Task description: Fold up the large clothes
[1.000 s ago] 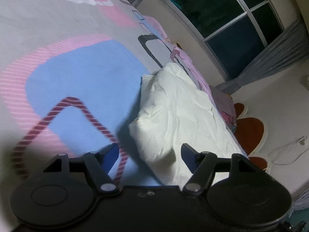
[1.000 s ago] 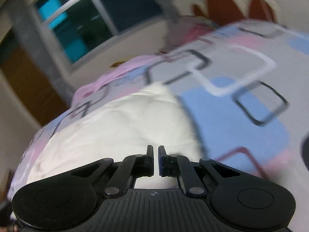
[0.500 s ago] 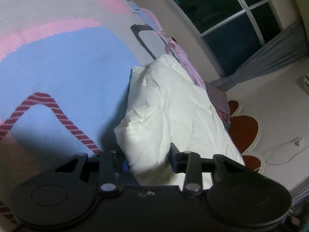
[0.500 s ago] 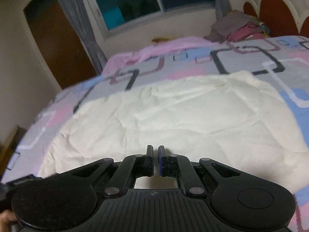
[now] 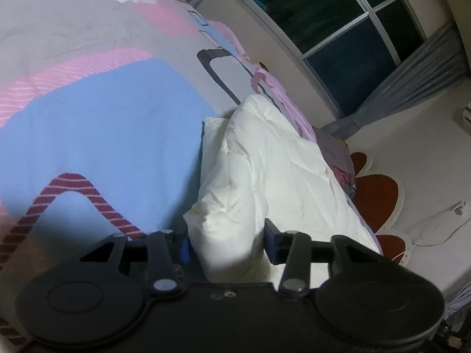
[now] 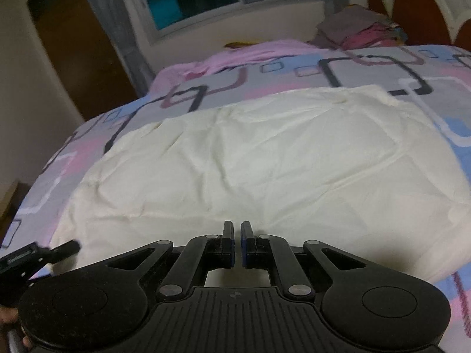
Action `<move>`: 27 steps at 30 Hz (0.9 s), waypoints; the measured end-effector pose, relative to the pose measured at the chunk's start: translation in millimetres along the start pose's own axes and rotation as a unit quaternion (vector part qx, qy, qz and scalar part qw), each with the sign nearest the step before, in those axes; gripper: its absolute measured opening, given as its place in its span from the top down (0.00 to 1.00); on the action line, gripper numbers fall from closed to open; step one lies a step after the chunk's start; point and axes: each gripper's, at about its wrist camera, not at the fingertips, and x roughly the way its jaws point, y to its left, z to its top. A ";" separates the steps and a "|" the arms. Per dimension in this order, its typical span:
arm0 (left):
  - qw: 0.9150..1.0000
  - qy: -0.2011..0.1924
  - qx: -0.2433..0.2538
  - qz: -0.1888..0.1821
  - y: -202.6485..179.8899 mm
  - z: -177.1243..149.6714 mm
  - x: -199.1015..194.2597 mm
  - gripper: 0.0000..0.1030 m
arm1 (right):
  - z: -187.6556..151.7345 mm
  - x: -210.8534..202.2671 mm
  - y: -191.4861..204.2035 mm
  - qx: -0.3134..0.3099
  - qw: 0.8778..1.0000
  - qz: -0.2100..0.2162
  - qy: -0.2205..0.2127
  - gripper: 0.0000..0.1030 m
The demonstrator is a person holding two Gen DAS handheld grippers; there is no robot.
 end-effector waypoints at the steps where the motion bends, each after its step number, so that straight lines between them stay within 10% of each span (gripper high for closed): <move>1: 1.000 -0.001 0.003 -0.001 -0.9 -0.5 -0.6 0.63 | -1.4 8.7 1.3 -0.006 1.000 -0.008 0.013 0.94; 7: 0.998 -0.012 0.068 0.008 -27.6 -1.5 -7.4 0.78 | -4.8 42.5 -10.8 0.002 0.999 -0.010 0.044 0.95; 27: 0.964 -0.081 0.254 -0.024 -206.7 -23.8 -41.5 0.80 | 13.1 36.4 -55.7 0.045 0.994 0.075 0.067 0.94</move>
